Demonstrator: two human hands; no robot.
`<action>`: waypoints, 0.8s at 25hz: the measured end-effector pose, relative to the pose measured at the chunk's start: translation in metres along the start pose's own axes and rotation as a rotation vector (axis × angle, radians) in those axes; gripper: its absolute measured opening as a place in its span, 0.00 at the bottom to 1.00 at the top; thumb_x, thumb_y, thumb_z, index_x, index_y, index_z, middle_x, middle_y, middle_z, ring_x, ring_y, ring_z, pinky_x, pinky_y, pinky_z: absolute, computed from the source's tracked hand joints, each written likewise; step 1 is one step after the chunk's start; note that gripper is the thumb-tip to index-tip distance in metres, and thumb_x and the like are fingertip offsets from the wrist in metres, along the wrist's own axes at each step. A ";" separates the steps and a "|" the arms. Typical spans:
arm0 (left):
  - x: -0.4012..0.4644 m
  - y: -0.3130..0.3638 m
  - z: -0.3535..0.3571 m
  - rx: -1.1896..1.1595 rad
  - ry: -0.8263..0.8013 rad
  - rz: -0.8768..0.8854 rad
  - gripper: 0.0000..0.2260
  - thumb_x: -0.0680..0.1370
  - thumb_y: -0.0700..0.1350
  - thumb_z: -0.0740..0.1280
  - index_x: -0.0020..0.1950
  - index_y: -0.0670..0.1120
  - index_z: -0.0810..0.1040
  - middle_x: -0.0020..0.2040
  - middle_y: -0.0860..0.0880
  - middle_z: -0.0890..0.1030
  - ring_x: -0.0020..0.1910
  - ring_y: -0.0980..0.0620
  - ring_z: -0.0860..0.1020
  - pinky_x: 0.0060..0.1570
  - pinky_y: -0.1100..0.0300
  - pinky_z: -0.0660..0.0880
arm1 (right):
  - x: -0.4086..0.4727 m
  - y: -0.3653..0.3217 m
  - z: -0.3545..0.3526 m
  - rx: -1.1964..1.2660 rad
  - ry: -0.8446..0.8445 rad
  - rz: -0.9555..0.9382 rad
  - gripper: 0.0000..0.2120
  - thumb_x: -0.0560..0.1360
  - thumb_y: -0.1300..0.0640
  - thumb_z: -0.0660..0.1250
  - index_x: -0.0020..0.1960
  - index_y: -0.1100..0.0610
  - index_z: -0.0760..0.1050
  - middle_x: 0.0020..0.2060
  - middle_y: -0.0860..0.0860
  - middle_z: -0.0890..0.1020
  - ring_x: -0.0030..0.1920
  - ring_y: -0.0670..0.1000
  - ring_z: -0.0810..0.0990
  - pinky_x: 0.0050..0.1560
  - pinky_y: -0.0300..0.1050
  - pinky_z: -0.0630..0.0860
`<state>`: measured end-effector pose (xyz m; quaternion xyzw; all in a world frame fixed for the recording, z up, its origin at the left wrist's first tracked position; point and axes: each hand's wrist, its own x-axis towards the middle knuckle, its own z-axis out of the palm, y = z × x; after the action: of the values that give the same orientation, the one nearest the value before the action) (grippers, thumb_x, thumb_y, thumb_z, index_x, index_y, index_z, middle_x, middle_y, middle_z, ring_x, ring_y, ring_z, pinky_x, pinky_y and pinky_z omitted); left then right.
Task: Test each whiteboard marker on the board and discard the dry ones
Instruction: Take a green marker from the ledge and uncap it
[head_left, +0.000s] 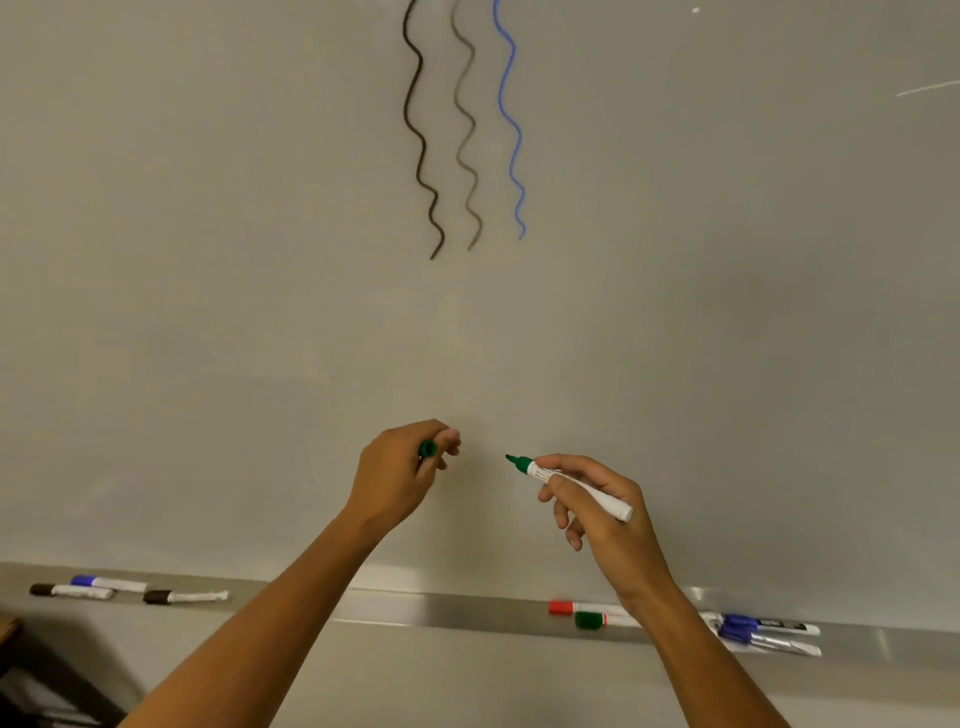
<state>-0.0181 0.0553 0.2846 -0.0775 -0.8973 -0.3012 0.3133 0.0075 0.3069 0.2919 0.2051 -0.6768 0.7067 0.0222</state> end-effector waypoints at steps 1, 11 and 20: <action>-0.009 0.004 0.009 -0.018 -0.038 -0.003 0.12 0.81 0.57 0.58 0.48 0.57 0.80 0.43 0.64 0.82 0.39 0.63 0.81 0.43 0.60 0.79 | -0.009 0.004 0.004 0.015 -0.006 0.015 0.08 0.79 0.58 0.68 0.53 0.50 0.85 0.40 0.55 0.84 0.35 0.52 0.74 0.30 0.45 0.69; -0.067 0.032 0.074 0.055 -0.339 -0.030 0.13 0.78 0.38 0.62 0.53 0.55 0.80 0.35 0.66 0.76 0.37 0.62 0.78 0.39 0.62 0.75 | -0.068 0.042 0.006 0.114 0.075 0.154 0.20 0.72 0.40 0.61 0.52 0.49 0.85 0.40 0.52 0.83 0.36 0.49 0.73 0.29 0.43 0.66; -0.065 0.058 0.102 0.128 -0.361 0.213 0.12 0.74 0.46 0.59 0.51 0.53 0.80 0.42 0.56 0.84 0.37 0.52 0.80 0.35 0.60 0.74 | -0.086 0.047 -0.024 0.108 0.138 0.226 0.12 0.77 0.52 0.63 0.53 0.50 0.85 0.43 0.55 0.85 0.37 0.51 0.74 0.30 0.42 0.67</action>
<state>-0.0007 0.1652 0.2099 -0.2044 -0.9429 -0.1899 0.1817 0.0652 0.3471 0.2197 0.0793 -0.6533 0.7526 -0.0222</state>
